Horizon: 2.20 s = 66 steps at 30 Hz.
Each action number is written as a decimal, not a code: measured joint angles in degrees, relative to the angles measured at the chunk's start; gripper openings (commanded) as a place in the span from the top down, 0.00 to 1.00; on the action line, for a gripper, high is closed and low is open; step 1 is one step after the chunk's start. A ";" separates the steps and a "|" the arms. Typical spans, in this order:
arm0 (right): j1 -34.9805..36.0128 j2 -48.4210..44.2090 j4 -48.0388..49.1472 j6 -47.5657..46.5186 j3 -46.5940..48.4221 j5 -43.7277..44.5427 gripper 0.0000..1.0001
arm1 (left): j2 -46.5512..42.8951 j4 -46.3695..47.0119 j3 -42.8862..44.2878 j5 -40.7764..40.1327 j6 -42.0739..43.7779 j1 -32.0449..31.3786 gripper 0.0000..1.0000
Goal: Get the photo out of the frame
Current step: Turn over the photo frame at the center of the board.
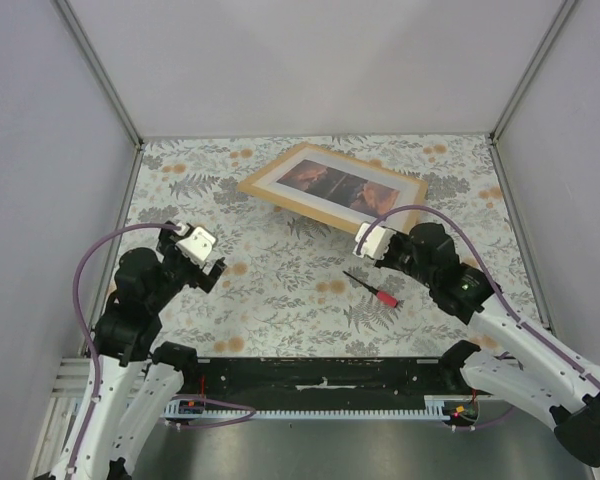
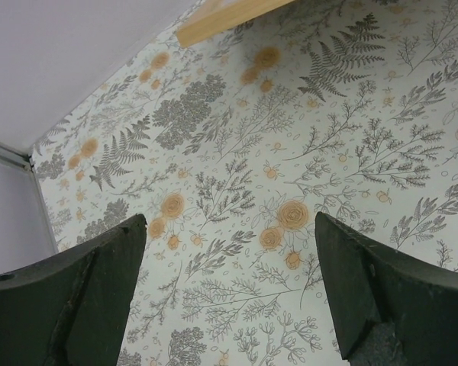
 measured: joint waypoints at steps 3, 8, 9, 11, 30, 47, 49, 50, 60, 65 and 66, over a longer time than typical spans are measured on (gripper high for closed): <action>-0.50 1.60 -2.43 0.37 2.01 -0.44 1.00 | 0.48 0.00 0.00 0.74 -0.02 0.31 0.04; -0.79 3.76 -7.50 1.33 7.34 -0.72 1.00 | -2.40 0.13 -0.28 2.23 -0.20 2.36 0.04; -0.83 4.15 -8.52 1.70 8.63 -0.76 1.00 | -2.64 0.37 -0.37 2.60 -0.24 2.62 0.04; -0.90 4.79 -10.67 2.67 11.47 -0.98 1.00 | -2.60 0.52 -0.63 3.08 -0.35 3.08 0.04; -0.98 7.06 -20.24 13.51 24.00 -3.08 1.00 | 14.53 2.43 -0.39 10.91 -0.50 3.87 0.01; -2.84 12.48 -23.21 21.84 32.59 -6.12 1.00 | 5.40 3.87 -2.89 12.33 -0.87 4.61 0.00; -3.17 13.18 -23.34 22.75 33.66 -6.12 1.00 | 5.97 3.87 -2.91 12.39 -0.90 4.94 0.00; -3.37 13.38 -23.41 23.17 34.10 -6.14 1.00 | 6.19 3.87 -2.93 12.44 -0.90 5.11 0.00; -5.68 14.67 -25.88 29.11 39.82 -7.15 1.00 | 5.81 3.67 -3.02 15.41 -1.01 8.24 0.00; -6.75 14.93 -26.18 31.87 41.75 -7.15 1.00 | 5.84 3.37 -3.02 16.59 -1.03 9.79 0.00; -6.93 14.86 -26.10 32.26 41.75 -7.15 1.00 | 5.81 3.34 -3.02 16.94 -1.03 10.05 0.00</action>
